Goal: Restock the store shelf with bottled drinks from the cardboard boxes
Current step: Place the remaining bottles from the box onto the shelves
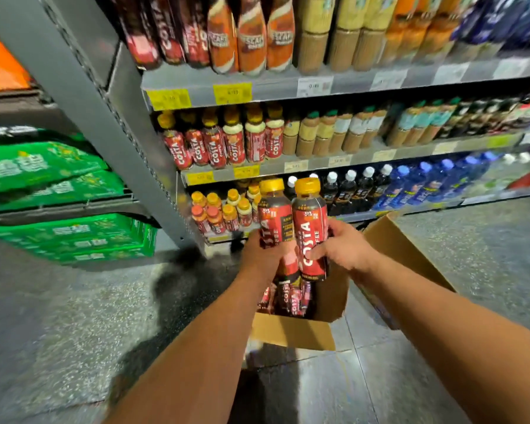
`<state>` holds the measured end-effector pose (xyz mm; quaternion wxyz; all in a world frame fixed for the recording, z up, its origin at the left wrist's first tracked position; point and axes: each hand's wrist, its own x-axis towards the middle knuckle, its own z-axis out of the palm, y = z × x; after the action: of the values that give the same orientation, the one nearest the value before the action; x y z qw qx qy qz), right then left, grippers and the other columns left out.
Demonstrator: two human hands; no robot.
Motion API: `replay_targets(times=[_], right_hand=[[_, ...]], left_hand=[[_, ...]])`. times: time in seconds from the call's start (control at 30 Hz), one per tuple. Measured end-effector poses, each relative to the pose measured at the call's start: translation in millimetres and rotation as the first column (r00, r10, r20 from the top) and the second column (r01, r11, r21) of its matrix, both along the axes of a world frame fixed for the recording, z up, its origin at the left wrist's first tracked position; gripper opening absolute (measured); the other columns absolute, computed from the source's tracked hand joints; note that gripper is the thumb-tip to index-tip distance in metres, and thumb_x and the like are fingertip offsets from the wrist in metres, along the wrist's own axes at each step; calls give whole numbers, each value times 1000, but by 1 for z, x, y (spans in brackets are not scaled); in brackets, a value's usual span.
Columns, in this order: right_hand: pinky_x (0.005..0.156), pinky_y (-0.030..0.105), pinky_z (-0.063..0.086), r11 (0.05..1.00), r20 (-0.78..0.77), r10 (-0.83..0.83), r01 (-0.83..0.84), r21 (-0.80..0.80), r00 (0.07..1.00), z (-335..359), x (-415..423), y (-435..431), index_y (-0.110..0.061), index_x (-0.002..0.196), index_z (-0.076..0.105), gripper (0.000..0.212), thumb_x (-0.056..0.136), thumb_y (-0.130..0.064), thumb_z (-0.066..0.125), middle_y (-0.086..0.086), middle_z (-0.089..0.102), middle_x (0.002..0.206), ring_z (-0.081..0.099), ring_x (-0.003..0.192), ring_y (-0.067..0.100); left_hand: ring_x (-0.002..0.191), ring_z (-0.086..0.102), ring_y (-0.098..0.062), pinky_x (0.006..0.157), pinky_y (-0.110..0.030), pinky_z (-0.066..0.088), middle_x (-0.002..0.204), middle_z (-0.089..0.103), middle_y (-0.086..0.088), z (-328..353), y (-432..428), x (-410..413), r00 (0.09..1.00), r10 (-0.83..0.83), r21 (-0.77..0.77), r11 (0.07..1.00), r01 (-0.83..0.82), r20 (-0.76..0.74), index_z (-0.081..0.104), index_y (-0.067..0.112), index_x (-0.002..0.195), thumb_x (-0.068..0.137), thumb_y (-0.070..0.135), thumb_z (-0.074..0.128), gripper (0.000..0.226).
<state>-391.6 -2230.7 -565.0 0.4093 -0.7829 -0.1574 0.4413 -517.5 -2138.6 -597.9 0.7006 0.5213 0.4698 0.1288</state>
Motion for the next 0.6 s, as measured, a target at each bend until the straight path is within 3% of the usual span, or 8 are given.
replay_targets(times=[0.1,0.2,0.33,0.47,0.6], right_hand=[[78,33,55,999,71,25,-27,40,997,40,-9,3,-7,106,62,48,63,12,75,6,69,96,66,88,22],[54,17,46,993,96,39,-49,110,995,78,-19,11,-13,95,61,42,64,12,75,-2,67,84,62,72,8],[62,22,46,979,124,74,-96,178,990,118,-34,22,-12,100,62,44,65,12,74,1,69,89,64,80,13],[60,25,46,963,156,129,-161,214,979,155,-51,32,-12,103,61,45,66,11,74,1,69,90,63,78,13],[73,32,50,944,207,153,-205,259,966,190,-60,43,-12,102,63,46,64,9,77,4,71,94,66,90,23]], left_hand=[[94,66,-29,78,-39,55,101,70,-7,38,1,-10,997,42,45,998,-45,67,62,16,106,76,6,74,34],[83,67,-22,70,-32,54,93,70,-4,77,5,-22,989,74,100,991,-87,131,61,17,98,75,0,75,32],[91,68,-16,81,-36,54,101,71,2,117,13,-44,988,65,220,971,-95,139,59,20,109,72,15,79,42],[88,69,-15,81,-38,54,97,72,5,155,20,-63,980,127,294,941,-167,151,60,25,102,68,15,81,42],[86,69,-16,80,-38,55,96,71,3,193,28,-73,970,188,340,912,-231,157,60,25,98,66,14,83,41]])
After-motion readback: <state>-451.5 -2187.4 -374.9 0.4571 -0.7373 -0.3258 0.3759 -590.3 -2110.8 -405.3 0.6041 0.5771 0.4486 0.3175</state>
